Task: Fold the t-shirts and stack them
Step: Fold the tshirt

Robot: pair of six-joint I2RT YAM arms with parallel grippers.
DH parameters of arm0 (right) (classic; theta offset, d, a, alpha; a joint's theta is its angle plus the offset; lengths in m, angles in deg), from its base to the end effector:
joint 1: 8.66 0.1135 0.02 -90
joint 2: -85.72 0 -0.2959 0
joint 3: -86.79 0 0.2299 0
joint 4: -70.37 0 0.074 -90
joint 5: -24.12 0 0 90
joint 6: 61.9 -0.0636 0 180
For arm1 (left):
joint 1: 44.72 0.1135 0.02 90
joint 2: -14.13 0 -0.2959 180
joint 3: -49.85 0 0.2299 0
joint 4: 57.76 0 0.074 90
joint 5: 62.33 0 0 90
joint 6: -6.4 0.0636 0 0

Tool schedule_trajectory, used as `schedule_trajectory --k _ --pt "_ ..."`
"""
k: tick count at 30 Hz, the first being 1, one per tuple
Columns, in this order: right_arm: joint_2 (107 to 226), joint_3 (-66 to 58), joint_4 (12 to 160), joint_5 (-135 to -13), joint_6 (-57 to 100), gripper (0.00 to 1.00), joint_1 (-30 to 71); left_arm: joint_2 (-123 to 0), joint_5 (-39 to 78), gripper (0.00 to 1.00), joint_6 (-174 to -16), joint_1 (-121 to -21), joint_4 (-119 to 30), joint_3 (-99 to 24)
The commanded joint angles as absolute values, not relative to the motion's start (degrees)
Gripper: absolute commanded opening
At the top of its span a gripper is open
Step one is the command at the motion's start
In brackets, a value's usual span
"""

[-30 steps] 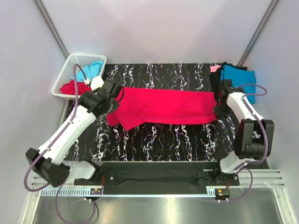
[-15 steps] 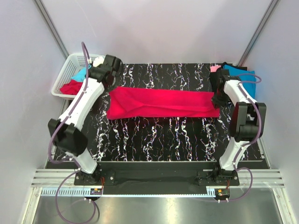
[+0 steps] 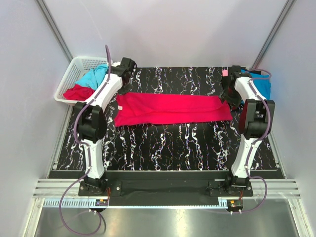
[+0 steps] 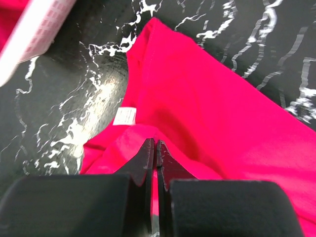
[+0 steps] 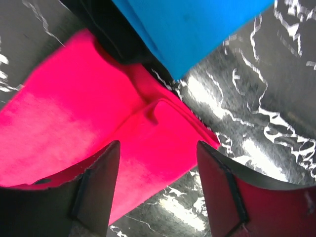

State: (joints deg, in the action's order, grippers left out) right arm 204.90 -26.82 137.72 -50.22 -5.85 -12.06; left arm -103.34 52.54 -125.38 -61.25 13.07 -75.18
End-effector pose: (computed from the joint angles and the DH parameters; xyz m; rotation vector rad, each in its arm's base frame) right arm 0.4310 -0.0428 0.2203 0.9419 2.6080 -0.2581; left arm 0.4329 -0.1006 0.2887 -0.6804 2.4331 0.1938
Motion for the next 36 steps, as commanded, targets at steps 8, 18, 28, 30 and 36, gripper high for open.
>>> schedule_trajectory --k 8,18,28,30,36 --pt "204.20 -31.62 134.10 -51.97 -2.48 0.70 -13.06 -104.44 51.32 0.00 -124.12 -58.69 9.22 -78.04" --pt "196.65 -18.44 132.17 -65.70 -0.90 0.64 -12.27 -105.84 47.72 0.00 -121.22 -58.25 2.21 -78.13" --pt "189.44 -11.13 130.23 -70.53 0.94 0.63 -10.25 -102.95 48.33 0.94 -122.00 -58.25 -1.68 -69.99" --pt "189.00 -11.05 130.50 -71.15 1.03 0.63 -9.63 -99.17 47.80 0.95 -122.53 -58.25 -2.73 -66.81" --pt "191.36 -10.26 131.37 -68.95 0.15 0.63 -9.01 -92.49 39.47 0.95 -123.85 -58.60 -1.94 -57.13"
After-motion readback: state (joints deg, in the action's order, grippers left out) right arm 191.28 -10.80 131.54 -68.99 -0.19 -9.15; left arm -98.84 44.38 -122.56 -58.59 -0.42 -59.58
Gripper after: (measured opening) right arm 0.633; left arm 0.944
